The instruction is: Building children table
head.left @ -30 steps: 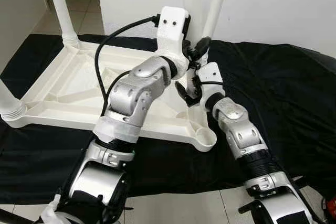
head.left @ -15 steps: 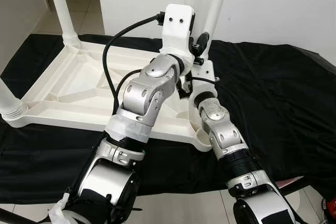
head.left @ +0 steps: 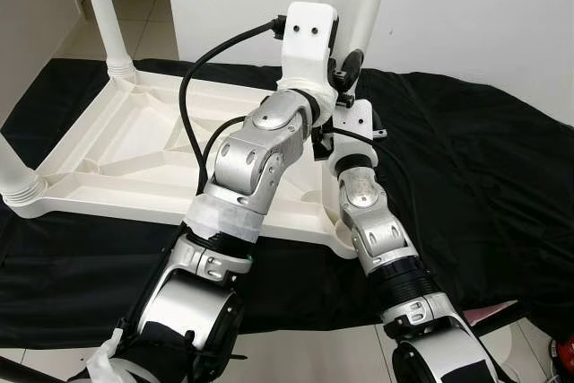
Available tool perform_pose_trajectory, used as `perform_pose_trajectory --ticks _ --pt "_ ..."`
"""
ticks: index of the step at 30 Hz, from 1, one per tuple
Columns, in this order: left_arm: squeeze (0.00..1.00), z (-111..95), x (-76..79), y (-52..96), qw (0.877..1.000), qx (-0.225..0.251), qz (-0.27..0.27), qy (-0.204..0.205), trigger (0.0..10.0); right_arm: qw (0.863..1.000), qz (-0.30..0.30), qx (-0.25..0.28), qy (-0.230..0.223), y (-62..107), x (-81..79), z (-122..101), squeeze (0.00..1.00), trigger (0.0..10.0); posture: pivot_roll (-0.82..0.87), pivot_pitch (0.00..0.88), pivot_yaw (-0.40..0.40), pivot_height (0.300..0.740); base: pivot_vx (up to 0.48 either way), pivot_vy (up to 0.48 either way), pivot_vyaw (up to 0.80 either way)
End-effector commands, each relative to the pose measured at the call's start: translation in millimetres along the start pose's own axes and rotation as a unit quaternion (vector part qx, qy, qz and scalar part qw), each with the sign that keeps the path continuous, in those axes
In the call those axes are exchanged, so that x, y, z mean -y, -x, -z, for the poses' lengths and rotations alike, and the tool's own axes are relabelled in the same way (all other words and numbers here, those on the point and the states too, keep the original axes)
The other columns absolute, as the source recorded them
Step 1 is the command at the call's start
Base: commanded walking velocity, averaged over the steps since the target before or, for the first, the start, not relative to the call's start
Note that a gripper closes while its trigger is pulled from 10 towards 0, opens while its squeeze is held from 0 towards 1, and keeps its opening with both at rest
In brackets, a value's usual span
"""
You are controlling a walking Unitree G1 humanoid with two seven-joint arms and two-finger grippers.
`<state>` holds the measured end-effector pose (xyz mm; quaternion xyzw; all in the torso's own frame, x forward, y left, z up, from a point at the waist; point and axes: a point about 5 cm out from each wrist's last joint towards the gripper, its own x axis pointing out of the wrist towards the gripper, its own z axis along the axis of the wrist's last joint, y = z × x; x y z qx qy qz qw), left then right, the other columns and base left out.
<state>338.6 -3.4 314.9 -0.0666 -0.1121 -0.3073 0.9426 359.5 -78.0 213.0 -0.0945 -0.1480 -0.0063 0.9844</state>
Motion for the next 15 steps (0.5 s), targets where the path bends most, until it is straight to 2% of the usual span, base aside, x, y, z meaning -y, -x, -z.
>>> perform_pose_trajectory --ticks 1,2,4,5,15 --pt "0.0 -3.9 7.6 -3.2 1.0 0.006 0.006 -0.015 10.0 1.0 -0.003 -0.006 0.006 2.2 -5.1 4.3 0.0 4.4 0.08 0.012 -0.071 0.74 0.0 0.0 0.0" --pt "0.0 -4.3 7.7 -3.3 1.0 0.006 0.006 -0.015 10.0 1.0 -0.002 -0.008 0.002 1.9 -5.6 4.7 0.0 2.6 0.08 0.011 -0.072 0.74 0.0 0.0 0.0" --pt "0.0 -4.6 7.8 -3.4 1.0 0.007 0.005 -0.016 10.0 1.0 0.001 -0.008 0.0 1.4 -5.9 4.7 0.0 1.6 0.08 0.011 -0.072 0.74 0.0 0.0 0.0" --pt "0.0 -4.7 7.7 -3.4 1.0 0.008 0.005 -0.016 10.0 1.0 0.002 -0.007 0.0 1.0 -6.1 4.5 0.0 0.0 0.08 0.012 -0.072 0.74 0.0 0.0 0.0" --pt "0.0 -5.2 7.0 -3.9 1.0 0.007 0.005 -0.02 10.0 1.0 0.004 -0.007 -0.008 0.6 -6.7 4.4 0.0 0.0 0.08 0.015 -0.07 0.74 0.0 0.0 0.0"
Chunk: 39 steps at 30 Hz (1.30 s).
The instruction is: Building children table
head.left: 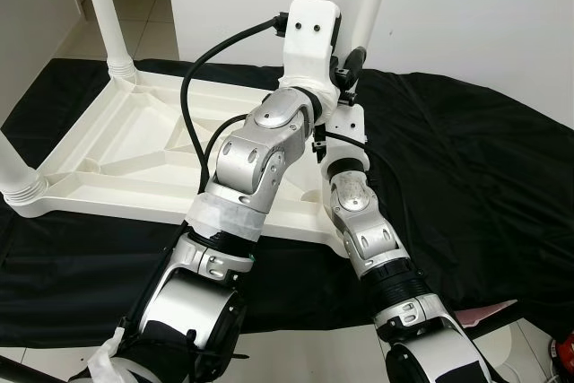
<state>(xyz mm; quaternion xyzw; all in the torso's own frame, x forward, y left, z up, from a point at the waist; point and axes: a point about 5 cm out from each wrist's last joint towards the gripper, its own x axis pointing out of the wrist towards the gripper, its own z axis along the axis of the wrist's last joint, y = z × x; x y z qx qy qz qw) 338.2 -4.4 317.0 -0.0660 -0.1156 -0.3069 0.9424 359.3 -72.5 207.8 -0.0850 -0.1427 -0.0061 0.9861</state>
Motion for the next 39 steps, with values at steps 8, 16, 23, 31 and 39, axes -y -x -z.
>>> perform_pose_trajectory --ticks 8,16,23,31,39 --pt "0.0 -4 7.7 -2.5 0.999 0.013 0.016 -0.028 10.0 1.0 0.011 -0.009 -0.008 -2.7 2.6 2 0.0 10.0 0.08 0.021 -0.073 0.74 0.0 0.0 0.0" --pt "1.0 -5 16.1 0.4 0.998 0.023 0.053 -0.019 10.0 1.0 -0.005 -0.015 -0.016 -3.2 -1.7 3 0.0 10.0 0.08 0.031 -0.071 0.74 0.0 0.0 0.0" --pt "0.0 -10 19.5 1.9 0.997 0.032 0.067 -0.016 10.0 1.0 -0.002 -0.02 -0.02 -4.4 -0.7 4 0.0 10.0 0.08 0.032 -0.07 0.74 0.0 0.0 0.0" --pt "0.0 -9 18.9 3.9 0.997 0.03 0.071 -0.015 10.0 0.999 0.014 -0.027 -0.032 -7.5 7.4 6 0.0 10.0 0.08 0.035 -0.068 0.74 0.0 0.0 0.0" --pt "0.0 -5 10.0 10.1 0.998 0.029 0.058 0.008 10.0 0.998 0.04 -0.033 -0.039 -9.0 22.2 10 0.0 10.0 0.08 0.037 -0.069 0.74 0.0 0.0 0.0"
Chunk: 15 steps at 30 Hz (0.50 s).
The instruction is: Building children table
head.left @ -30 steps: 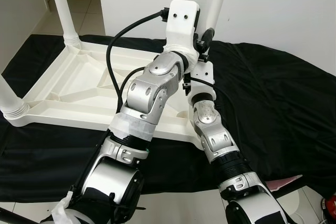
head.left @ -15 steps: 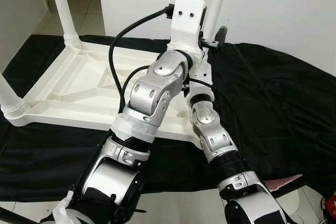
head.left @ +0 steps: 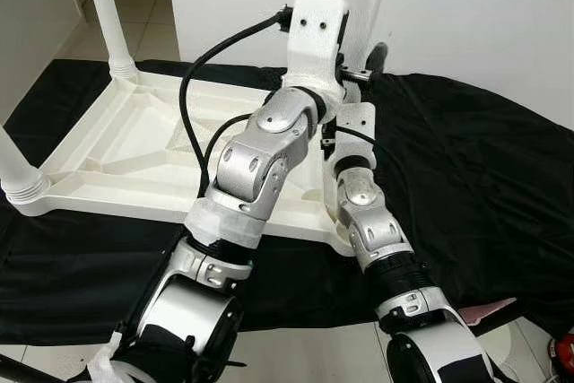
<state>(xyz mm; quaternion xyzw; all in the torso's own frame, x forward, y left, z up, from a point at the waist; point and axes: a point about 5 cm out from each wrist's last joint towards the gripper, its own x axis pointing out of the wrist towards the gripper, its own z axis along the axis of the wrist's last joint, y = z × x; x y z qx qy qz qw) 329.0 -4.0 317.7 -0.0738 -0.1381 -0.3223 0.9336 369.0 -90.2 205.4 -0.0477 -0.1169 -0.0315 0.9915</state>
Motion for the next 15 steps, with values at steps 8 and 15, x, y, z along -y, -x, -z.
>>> perform_pose_trajectory --ticks 8,15 --pt "0.0 -3 -5.1 11.3 0.999 0.02 0.03 0.024 10.0 0.999 0.02 -0.007 -0.024 -0.1 16.0 5 0.0 10.0 0.08 0.04 -0.072 0.74 0.0 0.0 0.0" --pt "0.0 7 -31.2 23.1 1.0 0.009 -0.022 0.012 10.0 0.999 0.009 -0.02 -0.03 8.7 24.8 17 0.0 10.0 0.08 0.04 -0.082 0.74 0.0 0.0 0.0"
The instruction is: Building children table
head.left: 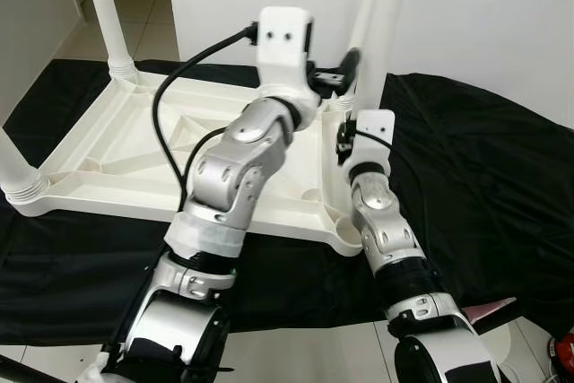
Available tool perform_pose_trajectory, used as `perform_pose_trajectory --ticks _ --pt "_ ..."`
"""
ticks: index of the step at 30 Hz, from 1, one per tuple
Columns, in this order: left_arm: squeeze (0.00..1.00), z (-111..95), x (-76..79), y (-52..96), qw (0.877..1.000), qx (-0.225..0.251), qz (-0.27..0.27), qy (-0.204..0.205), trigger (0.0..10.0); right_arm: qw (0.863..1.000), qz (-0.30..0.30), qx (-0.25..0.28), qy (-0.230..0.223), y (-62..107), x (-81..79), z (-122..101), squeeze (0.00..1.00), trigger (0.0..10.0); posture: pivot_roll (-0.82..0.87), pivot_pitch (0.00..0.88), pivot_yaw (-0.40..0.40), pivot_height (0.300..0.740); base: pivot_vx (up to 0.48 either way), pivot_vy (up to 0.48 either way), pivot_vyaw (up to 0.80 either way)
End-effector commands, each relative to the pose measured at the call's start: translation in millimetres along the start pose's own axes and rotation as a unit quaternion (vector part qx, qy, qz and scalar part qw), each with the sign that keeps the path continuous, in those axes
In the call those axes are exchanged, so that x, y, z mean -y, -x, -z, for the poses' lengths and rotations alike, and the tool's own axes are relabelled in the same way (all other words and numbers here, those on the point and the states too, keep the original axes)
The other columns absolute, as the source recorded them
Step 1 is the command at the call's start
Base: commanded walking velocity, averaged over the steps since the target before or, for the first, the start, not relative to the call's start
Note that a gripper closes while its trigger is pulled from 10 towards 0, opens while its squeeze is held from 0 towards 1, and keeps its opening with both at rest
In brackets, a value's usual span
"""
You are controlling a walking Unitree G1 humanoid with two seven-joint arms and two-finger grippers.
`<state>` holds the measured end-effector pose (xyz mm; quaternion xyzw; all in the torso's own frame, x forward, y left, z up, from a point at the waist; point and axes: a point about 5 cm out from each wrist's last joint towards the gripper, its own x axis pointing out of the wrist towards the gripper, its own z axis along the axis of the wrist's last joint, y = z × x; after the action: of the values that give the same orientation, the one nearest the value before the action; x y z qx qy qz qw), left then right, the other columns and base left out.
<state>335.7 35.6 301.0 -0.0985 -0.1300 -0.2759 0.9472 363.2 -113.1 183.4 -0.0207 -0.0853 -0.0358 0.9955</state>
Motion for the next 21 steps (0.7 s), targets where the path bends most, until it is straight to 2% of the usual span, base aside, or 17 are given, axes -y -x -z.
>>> perform_pose_trajectory --ticks 1,5,9,10,13,21 --pt "0.0 1 1.0 2.4 1.0 0.005 0.023 -0.008 10.0 1.0 0.004 0.01 -0.001 0.4 6.0 -4 0.0 10.0 0.08 0.04 -0.082 0.74 0.0 0.0 0.0" --pt "0.0 5 -4.9 7.5 1.0 0.003 0.014 -0.013 10.0 1.0 0.004 0.009 0.005 3.2 10.5 -1 0.0 10.0 0.07 0.037 -0.084 0.74 0.0 0.0 0.0" --pt "0.0 16 -10.8 15.9 1.0 -0.004 0.002 -0.014 10.0 0.999 -0.034 0.033 0.009 12.1 10.7 -3 0.0 10.0 0.07 0.033 -0.087 0.74 0.0 0.0 0.0" --pt "0.0 20 -11.9 17.8 1.0 -0.006 -0.002 -0.029 10.0 0.997 -0.054 0.05 0.017 19.0 9.5 -2 0.0 10.0 0.07 0.031 -0.09 0.74 0.0 0.0 0.0" --pt "0.0 24 -12.8 20.4 0.999 -0.006 -0.003 -0.046 10.0 0.995 -0.077 0.057 0.022 27.1 8.8 2 0.0 10.0 0.07 0.031 -0.09 0.74 0.0 0.0 0.0" --pt "0.0 37 -11.5 31.9 0.996 -0.008 0.027 -0.083 10.0 0.994 -0.091 0.06 0.015 41.4 16.9 7 0.0 10.0 0.07 0.028 -0.083 0.74 0.0 0.0 0.0"
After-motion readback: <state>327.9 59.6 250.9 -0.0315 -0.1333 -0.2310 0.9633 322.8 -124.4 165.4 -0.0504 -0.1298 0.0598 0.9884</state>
